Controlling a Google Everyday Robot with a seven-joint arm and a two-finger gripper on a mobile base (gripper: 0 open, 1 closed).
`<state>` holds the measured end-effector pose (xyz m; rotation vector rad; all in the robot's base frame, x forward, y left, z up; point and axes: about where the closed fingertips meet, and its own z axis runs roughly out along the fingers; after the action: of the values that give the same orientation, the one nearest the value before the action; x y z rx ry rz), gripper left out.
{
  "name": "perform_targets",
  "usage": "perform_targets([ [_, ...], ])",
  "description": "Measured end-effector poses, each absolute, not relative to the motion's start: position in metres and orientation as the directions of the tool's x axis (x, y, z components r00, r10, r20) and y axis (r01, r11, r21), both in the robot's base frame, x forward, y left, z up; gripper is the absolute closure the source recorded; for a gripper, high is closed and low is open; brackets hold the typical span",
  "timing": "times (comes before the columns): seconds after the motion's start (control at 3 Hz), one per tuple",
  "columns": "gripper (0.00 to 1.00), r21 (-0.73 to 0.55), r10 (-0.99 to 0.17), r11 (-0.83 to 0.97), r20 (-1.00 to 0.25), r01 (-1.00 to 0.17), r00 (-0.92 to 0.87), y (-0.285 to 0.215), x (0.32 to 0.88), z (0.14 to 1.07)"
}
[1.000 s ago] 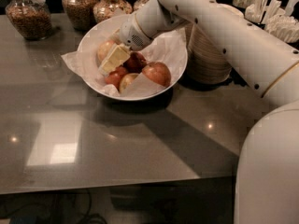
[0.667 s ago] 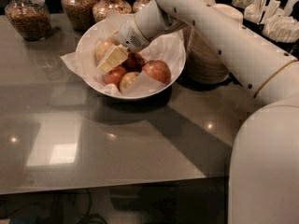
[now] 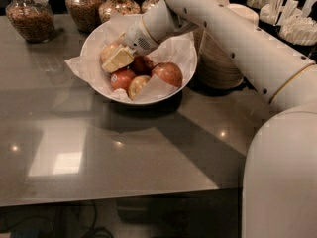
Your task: Pick apple from white bowl
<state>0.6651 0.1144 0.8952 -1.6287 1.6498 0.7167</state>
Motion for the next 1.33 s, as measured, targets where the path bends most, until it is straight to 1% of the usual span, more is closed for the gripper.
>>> perform_targets([
  [0.33, 0.93, -0.088, -0.607, 0.056, -0.794, -0.995, 0.036, 0.114, 0.665, 0.895],
  [0.67, 1.00, -0.088, -0.607, 0.056, -0.794, -0.995, 0.036, 0.114, 0.665, 0.895],
  [1.0, 1.00, -0.087, -0.572, 0.034, -0.819, -0.996, 0.052, 0.116, 0.662, 0.915],
  [1.33, 1.00, -0.107, -0.528, 0.026, -0.846, -0.994, 0.077, 0.112, 0.653, 0.963],
])
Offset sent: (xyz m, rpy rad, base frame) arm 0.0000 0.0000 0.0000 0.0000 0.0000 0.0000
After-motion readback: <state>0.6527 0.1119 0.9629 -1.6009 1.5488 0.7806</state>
